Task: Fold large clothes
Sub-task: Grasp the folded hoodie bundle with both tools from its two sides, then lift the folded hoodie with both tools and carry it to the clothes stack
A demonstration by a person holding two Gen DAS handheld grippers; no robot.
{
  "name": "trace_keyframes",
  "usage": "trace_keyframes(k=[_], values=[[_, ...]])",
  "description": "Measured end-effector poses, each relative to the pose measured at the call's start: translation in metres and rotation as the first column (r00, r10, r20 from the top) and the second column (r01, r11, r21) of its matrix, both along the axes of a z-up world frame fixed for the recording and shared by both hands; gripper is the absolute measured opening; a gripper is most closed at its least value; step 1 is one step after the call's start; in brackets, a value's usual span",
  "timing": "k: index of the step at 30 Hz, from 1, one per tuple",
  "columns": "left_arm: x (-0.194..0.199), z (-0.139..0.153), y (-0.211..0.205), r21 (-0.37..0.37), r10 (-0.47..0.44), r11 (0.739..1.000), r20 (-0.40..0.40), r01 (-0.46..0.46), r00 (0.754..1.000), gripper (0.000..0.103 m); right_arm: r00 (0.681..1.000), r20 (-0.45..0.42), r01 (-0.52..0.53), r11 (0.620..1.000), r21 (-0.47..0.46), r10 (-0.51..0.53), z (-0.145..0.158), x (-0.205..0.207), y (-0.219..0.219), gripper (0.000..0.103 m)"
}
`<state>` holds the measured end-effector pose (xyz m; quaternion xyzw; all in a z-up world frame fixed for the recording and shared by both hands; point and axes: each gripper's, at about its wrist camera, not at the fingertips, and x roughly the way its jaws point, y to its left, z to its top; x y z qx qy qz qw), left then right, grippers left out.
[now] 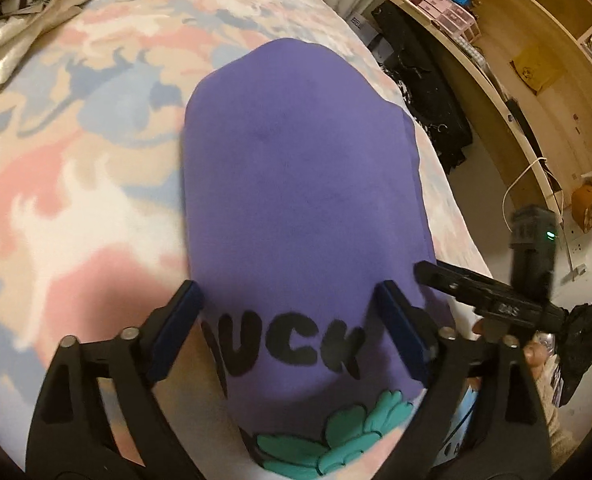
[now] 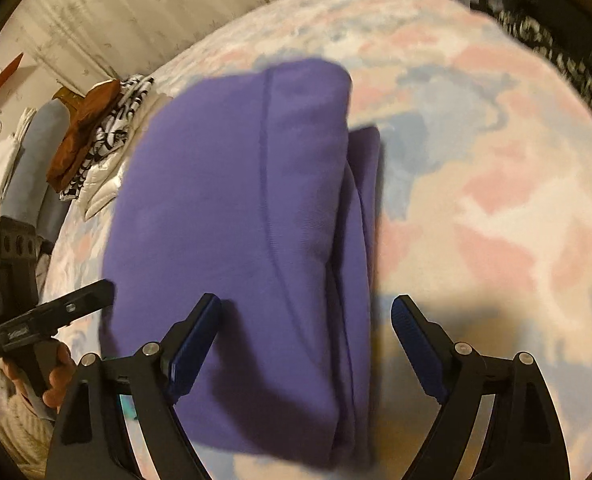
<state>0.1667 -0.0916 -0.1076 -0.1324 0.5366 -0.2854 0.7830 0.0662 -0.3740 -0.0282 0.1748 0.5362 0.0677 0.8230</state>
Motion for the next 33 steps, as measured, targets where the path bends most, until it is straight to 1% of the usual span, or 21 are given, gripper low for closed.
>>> trace_keyframes(k=[2, 3, 5, 6, 9, 11, 16, 19, 23, 25, 27, 28, 29, 30, 33], values=[[0.005, -0.009, 0.0, -0.027, -0.011, 1.0, -0.022, 0.011, 1.0, 0.102, 1.0, -0.023, -0.001, 0.998, 0.069, 0.003, -0.012, 0.007, -0.005, 0.088], [0.008, -0.014, 0.001, -0.051, -0.015, 0.999, -0.044, 0.013, 0.999, 0.103, 1.0, -0.028, 0.003, 0.994, 0.107, 0.0, -0.017, 0.01, -0.009, 0.088], [0.015, -0.028, 0.004, -0.123, -0.02, 0.992, -0.104, 0.007, 0.994, 0.103, 1.0, -0.027, 0.006, 0.988, 0.155, -0.002, -0.024, 0.015, -0.014, 0.091], [0.018, -0.032, 0.005, -0.14, -0.02, 0.99, -0.116, 0.004, 0.993, 0.103, 1.0, -0.02, 0.001, 0.981, 0.192, 0.003, -0.026, 0.018, -0.017, 0.091], [0.022, -0.038, 0.007, -0.178, -0.041, 0.984, -0.122, 0.019, 0.992, 0.103, 1.0, -0.02, -0.008, 0.961, 0.278, 0.014, -0.033, 0.027, -0.023, 0.091], [0.023, -0.04, 0.007, -0.194, -0.046, 0.981, -0.126, 0.021, 0.991, 0.103, 1.0, -0.022, -0.014, 0.949, 0.314, 0.022, -0.037, 0.033, -0.025, 0.092], [0.023, -0.045, 0.01, -0.23, -0.093, 0.972, -0.166, 0.053, 0.982, 0.103, 0.998, 0.0, -0.059, 0.931, 0.361, 0.063, -0.032, 0.036, -0.029, 0.092], [0.013, -0.05, 0.008, -0.223, -0.128, 0.971, -0.176, 0.087, 0.976, 0.103, 0.995, 0.016, -0.097, 0.935, 0.34, 0.098, -0.028, 0.033, -0.028, 0.092], [0.016, -0.058, -0.004, -0.228, -0.109, 0.971, -0.184, 0.065, 0.977, 0.102, 0.996, 0.01, -0.088, 0.946, 0.313, 0.089, -0.025, 0.037, -0.026, 0.091], [0.01, -0.054, -0.012, -0.194, -0.099, 0.979, -0.157, 0.067, 0.983, 0.1, 0.997, 0.019, -0.079, 0.954, 0.29, 0.076, -0.021, 0.032, -0.02, 0.085], [0.005, -0.046, -0.02, -0.158, -0.084, 0.985, -0.125, 0.064, 0.989, 0.095, 0.997, 0.047, -0.074, 0.965, 0.251, 0.065, -0.013, 0.026, -0.019, 0.063], [0.003, -0.044, -0.022, -0.147, -0.079, 0.987, -0.116, 0.061, 0.99, 0.092, 0.996, 0.066, -0.074, 0.973, 0.218, 0.061, -0.007, 0.022, -0.018, 0.057], [0.001, -0.04, -0.024, -0.135, -0.071, 0.989, -0.106, 0.057, 0.992, 0.088, 0.995, 0.086, -0.072, 0.98, 0.185, 0.057, 0.0, 0.018, -0.017, 0.046], [0.0, -0.037, -0.023, -0.128, -0.069, 0.99, -0.1, 0.056, 0.993, 0.087, 0.994, 0.101, -0.067, 0.984, 0.164, 0.051, 0.005, 0.013, -0.015, 0.043], [-0.008, -0.019, -0.026, -0.082, -0.07, 0.995, -0.056, 0.065, 0.996, 0.082, 0.99, 0.131, -0.058, 0.994, 0.096, 0.045, 0.019, 0.004, -0.004, 0.039]])
